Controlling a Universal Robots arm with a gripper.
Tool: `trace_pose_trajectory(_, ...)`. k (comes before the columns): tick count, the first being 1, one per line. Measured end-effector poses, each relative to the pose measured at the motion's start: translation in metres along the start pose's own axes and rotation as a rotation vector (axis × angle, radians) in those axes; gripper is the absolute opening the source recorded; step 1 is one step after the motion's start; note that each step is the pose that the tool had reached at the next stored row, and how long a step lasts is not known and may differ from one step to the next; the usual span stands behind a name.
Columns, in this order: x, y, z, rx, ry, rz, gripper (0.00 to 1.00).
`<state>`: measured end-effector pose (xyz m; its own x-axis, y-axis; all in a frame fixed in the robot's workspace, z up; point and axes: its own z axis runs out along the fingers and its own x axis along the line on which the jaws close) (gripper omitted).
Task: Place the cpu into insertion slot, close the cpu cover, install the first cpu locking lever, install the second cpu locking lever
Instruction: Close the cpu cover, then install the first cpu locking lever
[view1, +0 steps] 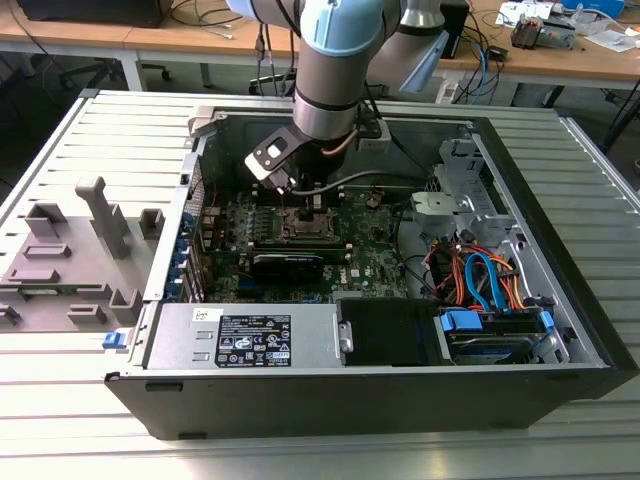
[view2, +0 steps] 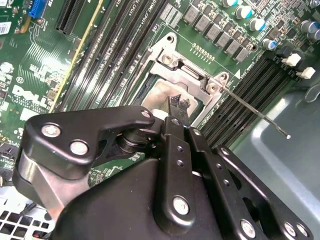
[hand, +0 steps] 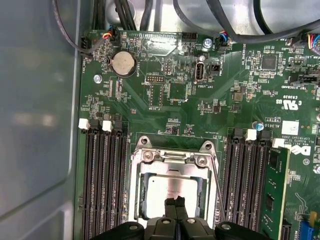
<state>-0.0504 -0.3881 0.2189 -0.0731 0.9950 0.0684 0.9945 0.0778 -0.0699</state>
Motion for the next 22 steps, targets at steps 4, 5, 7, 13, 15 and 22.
trace_pose_trajectory(4, 0.0006, -0.0005, -0.0096, 0.0, -0.0001, 0.0, 0.11)
trace_pose_trajectory(5, 0.0007, -0.0005, -0.0105, 0.0001, -0.0001, 0.0, 0.11)
trace_pose_trajectory(7, 0.0008, -0.0005, -0.0113, 0.0003, 0.0002, 0.0, 0.11)
trace_pose_trajectory(13, 0.0008, -0.0006, -0.0115, 0.0004, 0.0, 0.0, 0.11)
trace_pose_trajectory(15, 0.0008, -0.0005, -0.0115, 0.0004, 0.0001, 0.0, 0.11)
trace_pose_trajectory(22, 0.0008, -0.0006, -0.0116, 0.0005, 0.0, -0.001, 0.11)
